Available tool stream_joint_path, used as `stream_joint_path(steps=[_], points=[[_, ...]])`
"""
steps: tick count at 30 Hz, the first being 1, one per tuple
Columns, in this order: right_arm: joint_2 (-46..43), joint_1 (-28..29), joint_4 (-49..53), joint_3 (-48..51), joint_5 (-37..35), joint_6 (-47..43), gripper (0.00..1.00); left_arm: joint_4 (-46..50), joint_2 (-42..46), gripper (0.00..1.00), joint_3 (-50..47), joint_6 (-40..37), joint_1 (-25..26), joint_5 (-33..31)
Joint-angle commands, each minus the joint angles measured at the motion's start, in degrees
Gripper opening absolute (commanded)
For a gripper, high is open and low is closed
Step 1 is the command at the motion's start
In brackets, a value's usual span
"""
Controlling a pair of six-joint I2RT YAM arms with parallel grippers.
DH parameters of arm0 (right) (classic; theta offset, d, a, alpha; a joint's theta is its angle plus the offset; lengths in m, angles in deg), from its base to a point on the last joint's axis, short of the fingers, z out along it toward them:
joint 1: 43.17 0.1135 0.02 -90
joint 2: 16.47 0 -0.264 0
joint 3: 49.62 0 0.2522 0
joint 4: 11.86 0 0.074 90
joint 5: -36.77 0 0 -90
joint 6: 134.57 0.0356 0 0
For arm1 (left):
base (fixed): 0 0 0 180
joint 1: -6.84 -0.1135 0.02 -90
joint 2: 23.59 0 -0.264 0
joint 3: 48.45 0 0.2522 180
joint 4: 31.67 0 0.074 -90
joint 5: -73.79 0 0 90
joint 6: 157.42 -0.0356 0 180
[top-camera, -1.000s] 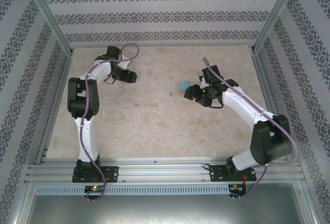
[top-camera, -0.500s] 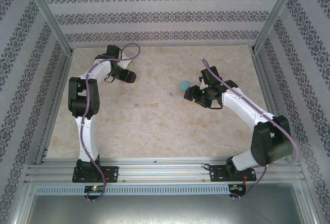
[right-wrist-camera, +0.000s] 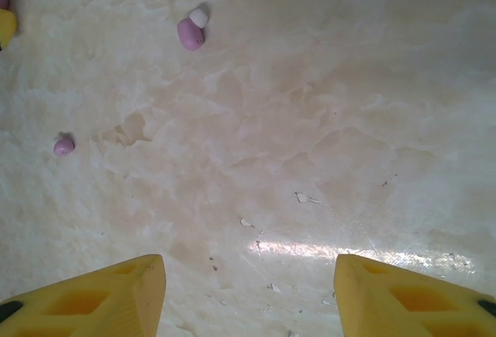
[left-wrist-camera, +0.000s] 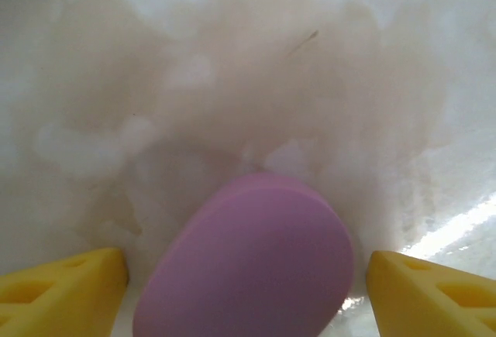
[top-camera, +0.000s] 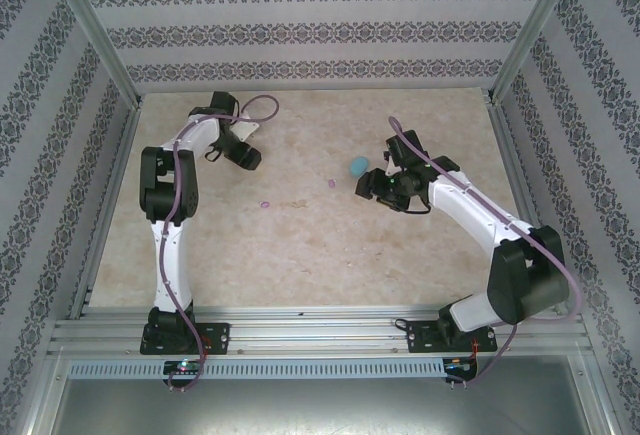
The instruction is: Insert the wireless bluetooth earbuds into the charging case
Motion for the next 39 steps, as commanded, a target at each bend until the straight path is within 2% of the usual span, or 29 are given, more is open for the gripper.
stream_joint_path(steps=[1, 5, 14, 23, 28, 35, 39], points=[[-2.7, 0.7, 1.5, 0.6, -2.1, 0.6, 0.59, 3.6, -2.2, 0.76, 1.0, -2.3, -0.6, 0.5], [-3.0, 0.8, 0.2, 1.4, -1.3, 1.6, 0.59, 4.0, -1.4, 0.62, 0.5, -2.0, -0.6, 2.2], [-4.1, 0.7, -1.8, 2.4, 0.4, 2.9, 0.59, 0.3, 4.6, 0.43, -6.6, -2.9, -0.6, 6.0], [-10.0, 0.6, -1.5, 6.1, 0.4, 3.7, 0.59, -5.4, 13.9, 0.34, -16.9, -2.6, 1.1, 11.5], [-13.7, 0.1, -2.2, 9.4, 1.5, 4.8, 0.59, -9.2, 20.5, 0.33, -24.1, -2.8, 5.4, 11.7], [-17.3, -0.3, -5.1, 12.4, 5.1, 7.1, 0.59, -12.5, 28.3, 0.32, -32.0, -2.0, 15.4, 12.9], [-18.7, -0.5, -7.6, 14.1, 8.0, 8.5, 0.59, -19.2, 33.9, 0.31, -37.8, 1.8, 19.0, 19.7]])
